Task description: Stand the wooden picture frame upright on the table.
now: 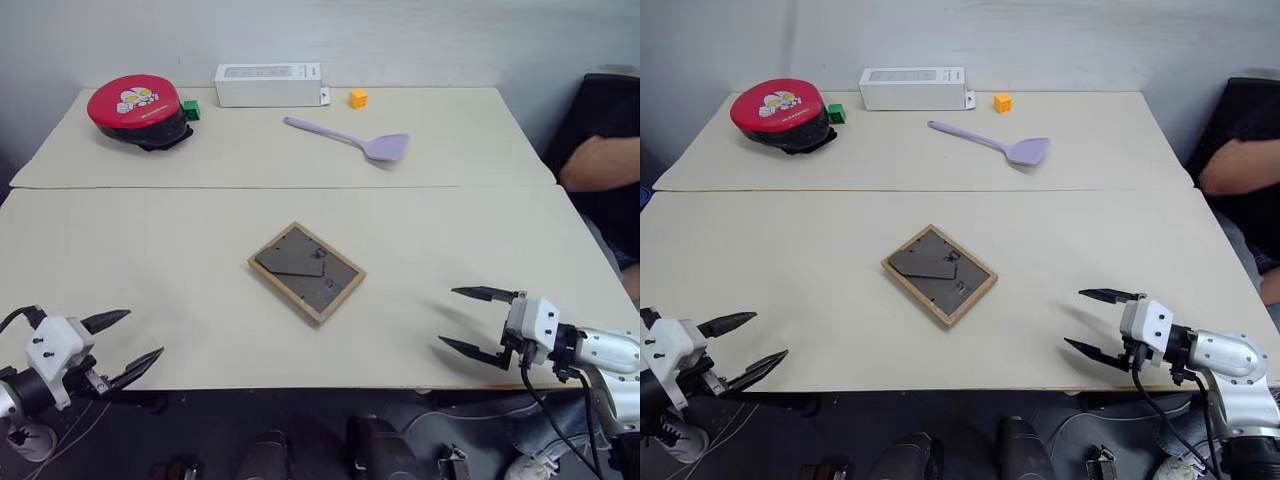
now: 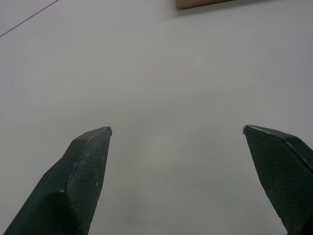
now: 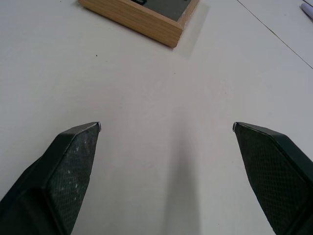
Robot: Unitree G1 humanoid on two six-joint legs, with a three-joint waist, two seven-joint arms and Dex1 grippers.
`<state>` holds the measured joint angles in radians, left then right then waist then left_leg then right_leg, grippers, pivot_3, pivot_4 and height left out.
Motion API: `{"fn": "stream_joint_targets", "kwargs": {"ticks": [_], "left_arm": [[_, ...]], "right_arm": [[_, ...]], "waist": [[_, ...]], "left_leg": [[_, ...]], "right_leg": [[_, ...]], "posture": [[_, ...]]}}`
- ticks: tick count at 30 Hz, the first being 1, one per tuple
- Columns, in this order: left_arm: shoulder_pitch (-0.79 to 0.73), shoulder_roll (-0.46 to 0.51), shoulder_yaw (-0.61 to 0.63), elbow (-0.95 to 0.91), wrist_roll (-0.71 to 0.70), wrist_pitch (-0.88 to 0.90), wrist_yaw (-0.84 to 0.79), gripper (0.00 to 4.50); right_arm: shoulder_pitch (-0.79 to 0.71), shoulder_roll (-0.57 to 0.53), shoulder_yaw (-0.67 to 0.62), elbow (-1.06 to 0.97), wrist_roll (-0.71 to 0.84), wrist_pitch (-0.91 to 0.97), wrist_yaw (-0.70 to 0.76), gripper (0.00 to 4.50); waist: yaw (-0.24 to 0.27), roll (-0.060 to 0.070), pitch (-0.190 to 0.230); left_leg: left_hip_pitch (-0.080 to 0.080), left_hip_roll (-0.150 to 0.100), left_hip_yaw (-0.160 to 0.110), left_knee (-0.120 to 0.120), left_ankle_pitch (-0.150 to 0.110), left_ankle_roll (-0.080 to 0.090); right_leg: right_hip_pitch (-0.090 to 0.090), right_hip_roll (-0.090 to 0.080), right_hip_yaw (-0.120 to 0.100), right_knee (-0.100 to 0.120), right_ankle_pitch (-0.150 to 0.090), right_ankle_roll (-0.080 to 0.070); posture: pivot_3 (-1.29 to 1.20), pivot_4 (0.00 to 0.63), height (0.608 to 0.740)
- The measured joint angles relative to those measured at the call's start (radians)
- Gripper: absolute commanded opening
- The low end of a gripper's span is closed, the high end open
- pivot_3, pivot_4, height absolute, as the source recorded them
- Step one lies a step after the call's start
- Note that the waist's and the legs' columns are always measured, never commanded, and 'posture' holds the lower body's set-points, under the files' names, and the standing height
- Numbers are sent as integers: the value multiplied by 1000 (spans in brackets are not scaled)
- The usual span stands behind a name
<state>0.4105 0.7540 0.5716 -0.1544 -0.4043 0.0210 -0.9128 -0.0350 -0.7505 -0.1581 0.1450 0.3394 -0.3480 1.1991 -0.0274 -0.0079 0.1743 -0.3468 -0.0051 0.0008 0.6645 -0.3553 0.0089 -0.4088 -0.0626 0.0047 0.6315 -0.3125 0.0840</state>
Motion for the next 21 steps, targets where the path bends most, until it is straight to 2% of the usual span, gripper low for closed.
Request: {"fn": "stream_joint_targets", "kwargs": {"ticks": [3,6,8,11,15,20,21], "left_arm": [[-3,0,-1,-10,0,11,0,4500],[-15,12,-6,-55,-19,95,9,4500],[-32,16,-26,-108,-37,159,18,4500],[-100,14,-113,-194,-35,246,69,3991],[-178,-15,-260,-248,18,344,164,2751],[-297,-125,-392,-261,67,422,289,1152],[-316,-143,-406,-261,67,436,306,807]], "right_arm": [[-27,11,9,8,0,2,3,4470],[-93,19,38,10,4,44,1,4470],[-150,27,66,9,5,107,-7,4096],[-286,80,121,35,-20,180,-44,3223],[-447,149,181,181,-107,168,-100,1830],[-628,246,274,460,-248,68,-148,39],[-654,264,284,498,-264,48,-153,0]], "waist": [[-1,0,0],[-1,0,0],[0,0,0],[-1,0,0],[-1,1,0],[-2,0,0],[-3,0,0]], "left_leg": [[0,0,0,0,0,0],[0,0,0,0,0,0],[0,0,0,0,0,0],[0,0,0,1,1,-1],[-2,0,0,0,3,-6],[-7,-1,1,4,4,-7],[-7,-1,1,5,4,-7]], "right_leg": [[0,0,0,0,0,0],[0,0,0,1,0,0],[0,0,0,0,0,0],[0,0,0,1,0,0],[-3,0,0,2,0,0],[-7,1,0,4,0,1],[-7,1,0,5,0,1]], "posture": [[0,150,740],[0,150,740],[0,150,740],[0,150,740],[0,150,740],[0,150,740],[0,150,740]]}}
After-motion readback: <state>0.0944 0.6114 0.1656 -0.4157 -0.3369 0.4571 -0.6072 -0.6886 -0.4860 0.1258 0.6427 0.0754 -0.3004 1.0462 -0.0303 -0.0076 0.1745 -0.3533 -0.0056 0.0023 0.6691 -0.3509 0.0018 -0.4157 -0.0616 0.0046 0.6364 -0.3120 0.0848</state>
